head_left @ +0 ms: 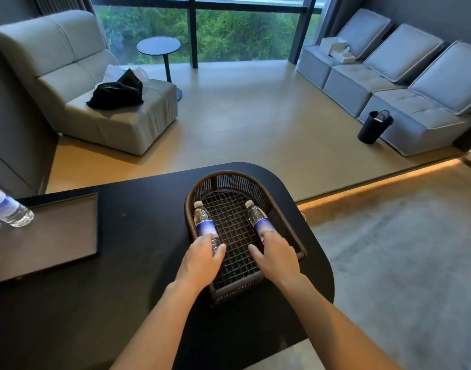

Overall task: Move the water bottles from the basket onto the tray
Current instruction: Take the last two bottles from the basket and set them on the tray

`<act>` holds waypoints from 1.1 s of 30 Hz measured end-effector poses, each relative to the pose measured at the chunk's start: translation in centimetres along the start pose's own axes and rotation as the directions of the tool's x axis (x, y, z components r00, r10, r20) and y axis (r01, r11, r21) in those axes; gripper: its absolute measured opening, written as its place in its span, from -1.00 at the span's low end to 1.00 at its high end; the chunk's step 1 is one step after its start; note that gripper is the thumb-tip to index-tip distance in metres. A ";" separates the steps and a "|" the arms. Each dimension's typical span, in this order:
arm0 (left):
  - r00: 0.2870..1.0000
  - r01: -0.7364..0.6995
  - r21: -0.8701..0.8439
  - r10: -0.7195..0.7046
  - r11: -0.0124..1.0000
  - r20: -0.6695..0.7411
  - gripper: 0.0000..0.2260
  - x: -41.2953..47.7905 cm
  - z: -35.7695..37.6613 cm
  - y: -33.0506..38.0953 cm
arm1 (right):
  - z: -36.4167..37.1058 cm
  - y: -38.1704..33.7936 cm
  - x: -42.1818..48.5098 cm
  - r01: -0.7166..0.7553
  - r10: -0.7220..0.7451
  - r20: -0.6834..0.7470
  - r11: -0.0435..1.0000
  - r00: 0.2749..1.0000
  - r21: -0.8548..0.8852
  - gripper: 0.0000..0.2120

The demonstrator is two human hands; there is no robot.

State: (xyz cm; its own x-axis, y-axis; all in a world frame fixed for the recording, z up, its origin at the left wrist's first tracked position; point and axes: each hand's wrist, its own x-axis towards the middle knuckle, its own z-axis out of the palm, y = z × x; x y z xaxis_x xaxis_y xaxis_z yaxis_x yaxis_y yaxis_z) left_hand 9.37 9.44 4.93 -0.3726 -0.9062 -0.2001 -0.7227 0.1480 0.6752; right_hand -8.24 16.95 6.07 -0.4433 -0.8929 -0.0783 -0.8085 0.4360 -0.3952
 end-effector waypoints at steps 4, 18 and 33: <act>0.997 0.075 0.001 -0.075 0.997 -0.015 -0.76 4.9 2.1 0.0 | 0.7 1.4 4.5 -0.054 0.055 0.073 0.998 0.996 -0.015 -0.60; 0.903 0.428 0.126 -0.418 0.895 -0.101 -0.15 16.6 7.8 -0.9 | 6.8 3.7 15.4 -0.143 0.158 0.129 0.982 0.979 -0.122 -0.43; 0.816 0.574 -0.122 -0.578 0.809 0.007 -0.44 20.7 7.2 -2.5 | 9.0 5.1 18.1 -0.360 0.299 0.430 0.931 0.852 0.064 -0.54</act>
State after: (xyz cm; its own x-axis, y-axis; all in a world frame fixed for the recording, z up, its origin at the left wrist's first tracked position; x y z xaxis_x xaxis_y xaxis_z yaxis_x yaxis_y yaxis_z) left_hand -0.79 -6.83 -6.01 0.1097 -0.8224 -0.5583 -0.7277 -0.4490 0.5185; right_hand -16.94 1.97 -5.56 -0.4534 -0.6782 -0.5784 -0.5683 0.7198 -0.3986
